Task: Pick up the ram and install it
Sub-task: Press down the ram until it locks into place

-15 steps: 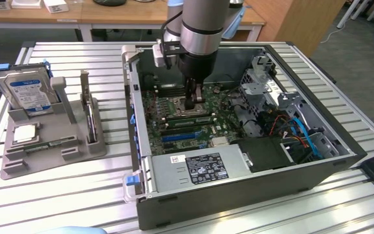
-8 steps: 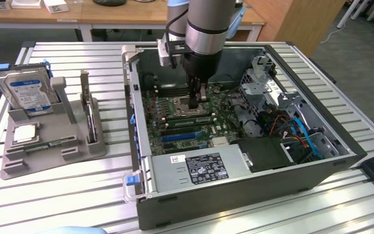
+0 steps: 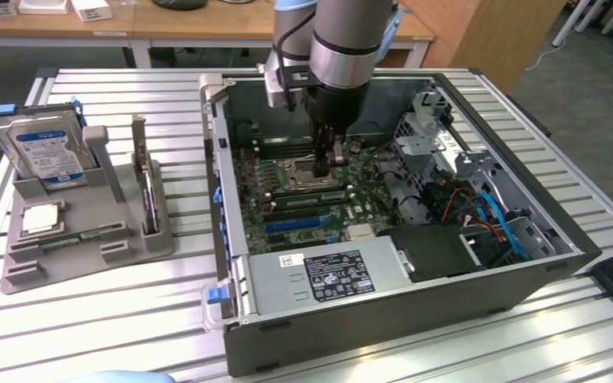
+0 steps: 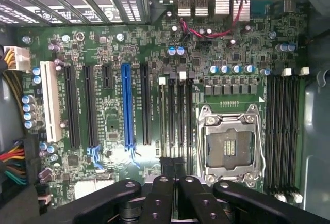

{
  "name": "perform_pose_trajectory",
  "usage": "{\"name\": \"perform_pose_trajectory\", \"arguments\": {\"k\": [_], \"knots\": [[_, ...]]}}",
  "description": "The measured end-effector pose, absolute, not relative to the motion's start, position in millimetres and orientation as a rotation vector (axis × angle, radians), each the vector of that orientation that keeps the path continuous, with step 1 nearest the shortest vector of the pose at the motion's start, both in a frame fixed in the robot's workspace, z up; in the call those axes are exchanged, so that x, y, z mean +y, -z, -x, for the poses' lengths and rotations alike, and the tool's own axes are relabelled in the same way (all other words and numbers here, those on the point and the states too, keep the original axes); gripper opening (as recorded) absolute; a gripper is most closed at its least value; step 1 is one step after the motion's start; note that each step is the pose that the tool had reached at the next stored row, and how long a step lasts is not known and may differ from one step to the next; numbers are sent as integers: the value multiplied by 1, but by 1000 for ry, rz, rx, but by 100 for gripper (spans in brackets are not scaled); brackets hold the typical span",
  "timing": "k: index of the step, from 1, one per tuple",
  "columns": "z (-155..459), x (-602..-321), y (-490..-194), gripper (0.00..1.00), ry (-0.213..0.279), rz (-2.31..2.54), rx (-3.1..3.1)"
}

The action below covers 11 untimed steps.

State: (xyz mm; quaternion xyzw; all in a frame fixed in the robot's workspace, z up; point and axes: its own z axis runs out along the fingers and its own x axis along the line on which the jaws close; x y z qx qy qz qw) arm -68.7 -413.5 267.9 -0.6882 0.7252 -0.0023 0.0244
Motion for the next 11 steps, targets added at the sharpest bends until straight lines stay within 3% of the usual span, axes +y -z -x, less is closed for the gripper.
{"name": "perform_pose_trajectory", "arguments": {"k": [11], "knots": [[65, -414, -273, 10, 4, 2128, 2242]]}}
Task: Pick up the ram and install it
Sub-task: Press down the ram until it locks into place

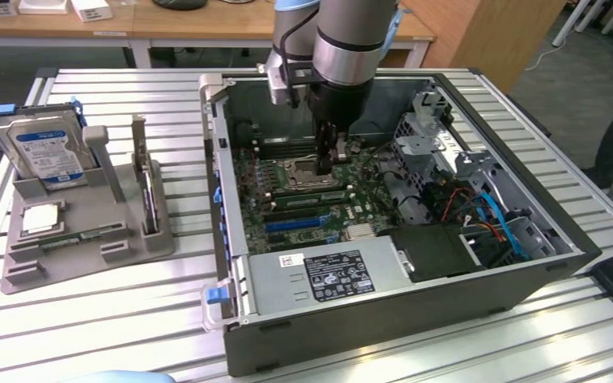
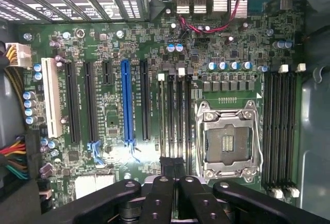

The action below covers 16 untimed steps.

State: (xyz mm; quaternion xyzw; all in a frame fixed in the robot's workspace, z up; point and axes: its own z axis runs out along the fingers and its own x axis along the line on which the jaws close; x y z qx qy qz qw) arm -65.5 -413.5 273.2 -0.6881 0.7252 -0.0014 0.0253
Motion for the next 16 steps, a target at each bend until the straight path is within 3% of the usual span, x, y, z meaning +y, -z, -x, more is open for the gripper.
{"name": "perform_pose_trajectory", "arguments": {"k": [16], "knots": [[65, -413, -287, 10, 2, 2128, 2243]]}}
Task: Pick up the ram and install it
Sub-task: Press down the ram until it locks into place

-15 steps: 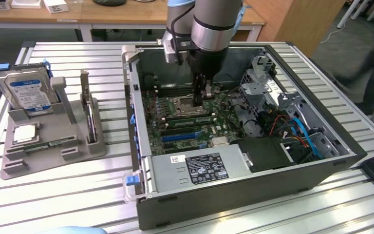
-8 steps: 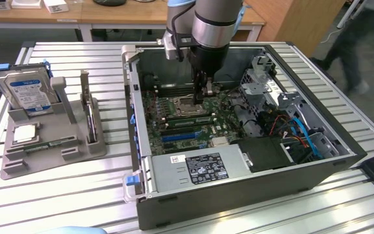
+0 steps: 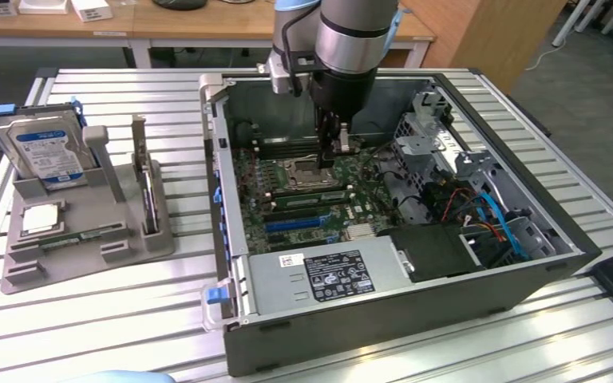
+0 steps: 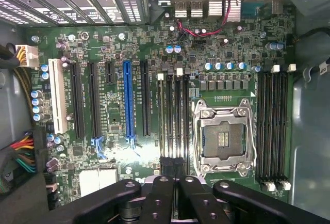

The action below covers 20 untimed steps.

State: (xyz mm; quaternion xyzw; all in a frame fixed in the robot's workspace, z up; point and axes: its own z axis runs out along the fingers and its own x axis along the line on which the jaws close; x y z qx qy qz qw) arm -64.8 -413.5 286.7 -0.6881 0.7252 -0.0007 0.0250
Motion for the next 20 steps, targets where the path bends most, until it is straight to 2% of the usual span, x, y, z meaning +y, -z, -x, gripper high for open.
{"name": "perform_pose_trajectory", "arguments": {"k": [20], "knots": [[65, -413, -287, 10, 8, 2038, 2327]]}}
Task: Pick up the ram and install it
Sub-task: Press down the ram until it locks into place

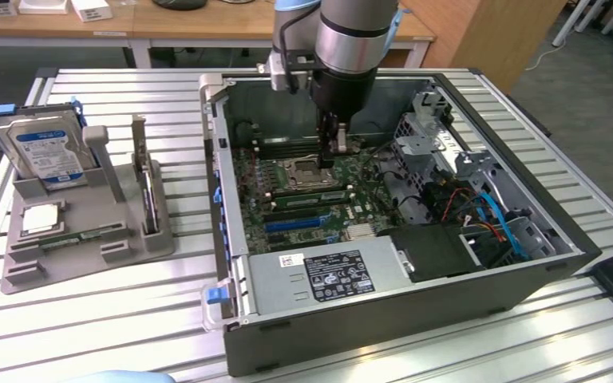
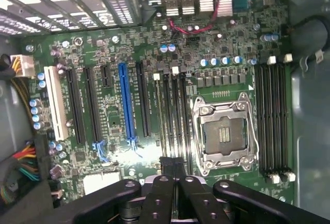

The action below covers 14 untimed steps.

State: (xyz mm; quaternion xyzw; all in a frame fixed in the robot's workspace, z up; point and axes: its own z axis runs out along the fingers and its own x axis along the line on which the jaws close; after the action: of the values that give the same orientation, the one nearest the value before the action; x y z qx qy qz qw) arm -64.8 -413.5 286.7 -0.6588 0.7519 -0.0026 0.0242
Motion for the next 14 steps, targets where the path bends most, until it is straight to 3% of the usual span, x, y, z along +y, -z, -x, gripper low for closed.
{"name": "perform_pose_trajectory", "arguments": {"k": [14], "knots": [[65, -413, -287, 10, 20, 1782, 2532]]}}
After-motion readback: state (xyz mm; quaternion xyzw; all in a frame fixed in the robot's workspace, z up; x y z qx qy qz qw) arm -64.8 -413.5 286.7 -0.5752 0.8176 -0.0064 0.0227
